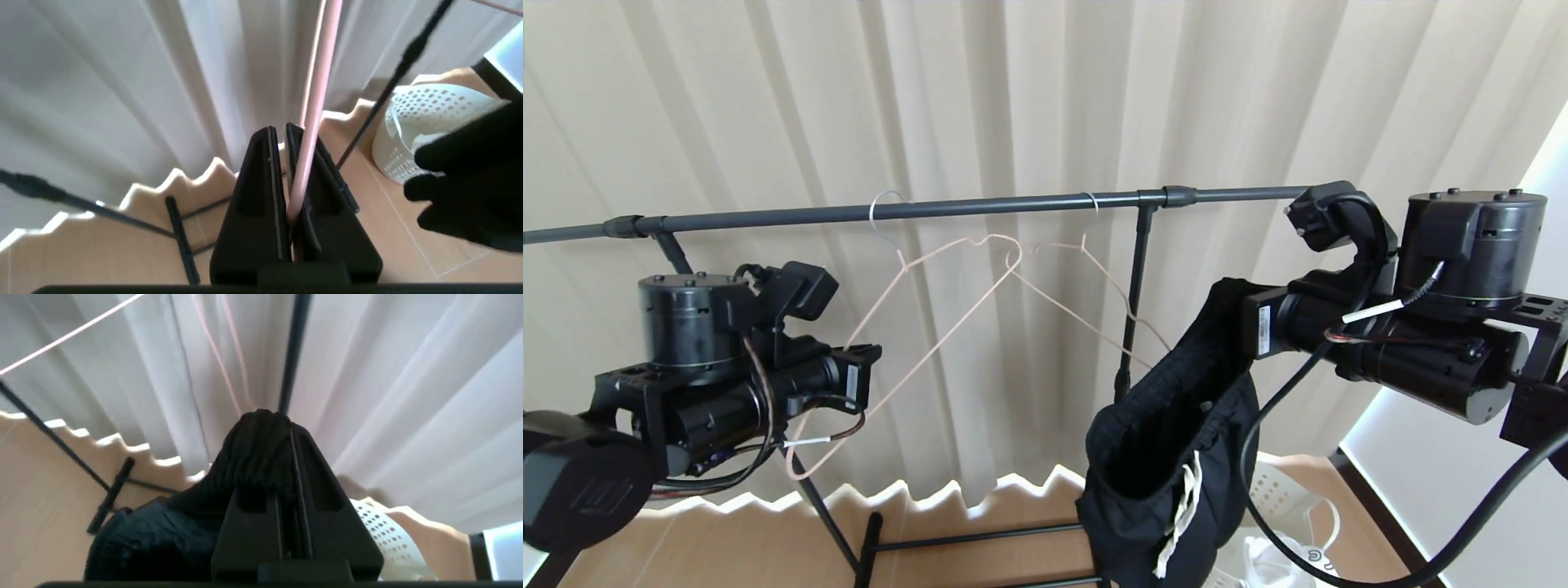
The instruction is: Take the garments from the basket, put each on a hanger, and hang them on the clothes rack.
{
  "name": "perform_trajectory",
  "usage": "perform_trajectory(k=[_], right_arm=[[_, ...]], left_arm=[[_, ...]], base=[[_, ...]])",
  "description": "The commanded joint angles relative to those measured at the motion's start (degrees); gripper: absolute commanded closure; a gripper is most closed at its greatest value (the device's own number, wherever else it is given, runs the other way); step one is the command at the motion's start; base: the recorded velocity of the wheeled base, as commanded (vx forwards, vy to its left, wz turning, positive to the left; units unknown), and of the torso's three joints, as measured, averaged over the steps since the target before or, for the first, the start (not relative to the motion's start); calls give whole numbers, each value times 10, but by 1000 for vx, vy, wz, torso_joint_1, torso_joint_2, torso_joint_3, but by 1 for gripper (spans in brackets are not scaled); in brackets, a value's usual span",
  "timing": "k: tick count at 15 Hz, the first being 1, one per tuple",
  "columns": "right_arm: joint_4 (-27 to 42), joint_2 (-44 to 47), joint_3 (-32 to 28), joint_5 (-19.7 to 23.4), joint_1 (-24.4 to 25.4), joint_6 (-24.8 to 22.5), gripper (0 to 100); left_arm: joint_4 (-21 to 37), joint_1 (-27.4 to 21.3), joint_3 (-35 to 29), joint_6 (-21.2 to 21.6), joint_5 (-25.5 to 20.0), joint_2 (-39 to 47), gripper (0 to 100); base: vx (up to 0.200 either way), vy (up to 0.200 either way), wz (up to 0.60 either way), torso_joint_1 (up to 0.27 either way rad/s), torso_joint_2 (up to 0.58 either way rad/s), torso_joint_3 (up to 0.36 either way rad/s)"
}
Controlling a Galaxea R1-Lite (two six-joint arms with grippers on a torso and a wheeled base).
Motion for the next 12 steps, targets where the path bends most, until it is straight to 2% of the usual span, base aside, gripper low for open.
perform_trajectory(k=[1, 3, 5, 6, 8, 12], right_arm=[[0, 19, -16, -34, 2, -1, 100], [-1, 32, -29, -77, 2, -6, 100], [0, 43, -39, -110, 2, -8, 100], [0, 52, -51, -141, 2, -9, 100], [-6, 64, -61, -177, 2, -18, 100], [-8, 73, -65, -182, 1, -21, 100]], left_arm=[[-56, 0, 81, 22, -22, -33, 100], [-63, 0, 117, 47, -49, -48, 100], [-63, 0, 140, 68, -96, -69, 100], [-63, -1, 161, 86, -128, -83, 100], [-63, -35, 175, 91, -150, -98, 100], [-63, -108, 170, 86, -156, -97, 100]], base=[[0, 0, 0, 0, 0, 0], [0, 0, 0, 0, 0, 0], [0, 0, 0, 0, 0, 0], [0, 0, 0, 0, 0, 0], [0, 0, 0, 0, 0, 0], [0, 0, 0, 0, 0, 0]])
